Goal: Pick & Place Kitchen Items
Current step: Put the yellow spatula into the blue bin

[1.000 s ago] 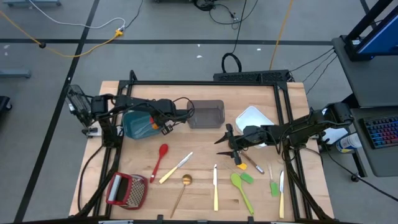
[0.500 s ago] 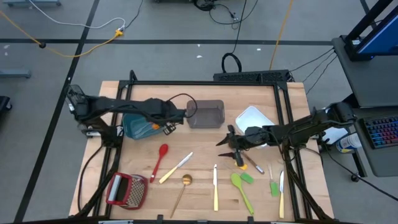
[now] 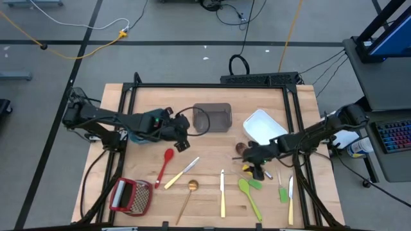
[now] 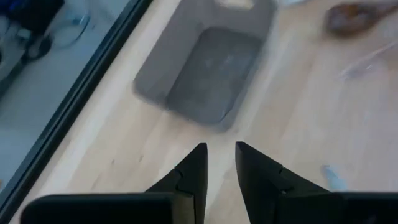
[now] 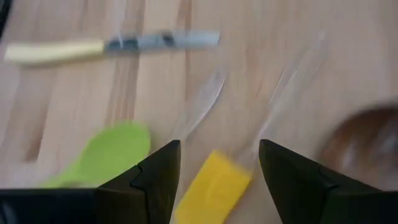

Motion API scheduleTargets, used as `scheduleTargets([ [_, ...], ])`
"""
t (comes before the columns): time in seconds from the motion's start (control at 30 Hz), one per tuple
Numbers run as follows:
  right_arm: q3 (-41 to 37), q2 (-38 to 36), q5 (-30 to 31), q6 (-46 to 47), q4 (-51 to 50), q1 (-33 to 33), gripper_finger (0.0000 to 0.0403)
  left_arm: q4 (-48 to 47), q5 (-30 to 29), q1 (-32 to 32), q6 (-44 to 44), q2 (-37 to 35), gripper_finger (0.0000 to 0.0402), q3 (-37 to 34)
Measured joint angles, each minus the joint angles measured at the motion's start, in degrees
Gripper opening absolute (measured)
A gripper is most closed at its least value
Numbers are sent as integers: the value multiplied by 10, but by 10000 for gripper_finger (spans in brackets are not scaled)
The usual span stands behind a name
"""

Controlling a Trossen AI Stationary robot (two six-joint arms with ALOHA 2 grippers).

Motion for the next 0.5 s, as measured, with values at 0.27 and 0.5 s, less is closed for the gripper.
scheduleTargets([
  [0.27,0,2,60,107,-68,64,212,37,-1,-9,17,5,88,0],
  [0.5,0,39,91,128,-55,81,212,41,-1,-1,18,5,88,0],
])
